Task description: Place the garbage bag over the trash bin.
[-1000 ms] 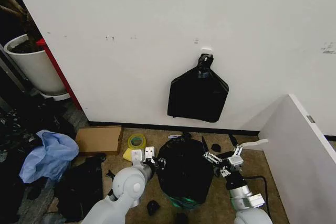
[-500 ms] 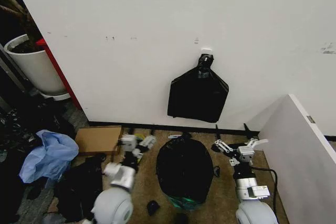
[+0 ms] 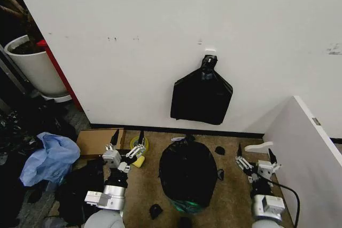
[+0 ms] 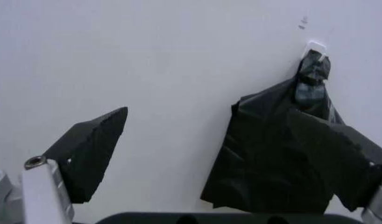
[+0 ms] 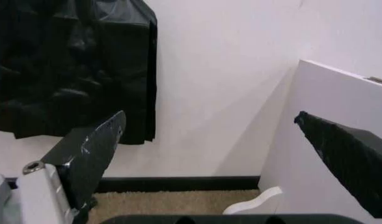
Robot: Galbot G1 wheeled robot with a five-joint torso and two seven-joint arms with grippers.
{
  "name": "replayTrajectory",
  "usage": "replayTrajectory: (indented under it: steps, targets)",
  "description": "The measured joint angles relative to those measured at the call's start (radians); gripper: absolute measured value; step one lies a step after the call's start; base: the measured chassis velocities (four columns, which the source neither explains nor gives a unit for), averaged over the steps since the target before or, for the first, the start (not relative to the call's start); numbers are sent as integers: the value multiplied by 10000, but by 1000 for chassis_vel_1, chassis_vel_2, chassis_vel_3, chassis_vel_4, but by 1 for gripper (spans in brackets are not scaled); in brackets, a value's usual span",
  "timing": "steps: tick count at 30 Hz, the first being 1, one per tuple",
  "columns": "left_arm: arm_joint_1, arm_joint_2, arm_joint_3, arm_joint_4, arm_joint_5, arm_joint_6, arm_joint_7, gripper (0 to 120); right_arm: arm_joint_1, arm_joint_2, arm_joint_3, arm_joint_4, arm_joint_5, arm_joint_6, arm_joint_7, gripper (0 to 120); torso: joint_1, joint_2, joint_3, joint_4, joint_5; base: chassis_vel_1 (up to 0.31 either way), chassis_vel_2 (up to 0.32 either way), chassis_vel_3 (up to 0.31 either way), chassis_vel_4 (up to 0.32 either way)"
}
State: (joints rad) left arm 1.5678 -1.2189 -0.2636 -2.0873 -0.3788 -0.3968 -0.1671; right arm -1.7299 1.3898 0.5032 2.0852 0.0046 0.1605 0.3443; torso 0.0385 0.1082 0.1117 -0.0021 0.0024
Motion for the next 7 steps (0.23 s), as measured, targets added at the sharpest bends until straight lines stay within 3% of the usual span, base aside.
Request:
replayTrajectory:
  steps: [7]
  targets:
    - [-32,-61,68,41,59,94,-15,100,-87,-28,-117,200,-53,134,-17,100,0,0,0,2,1,0,0,0,0]
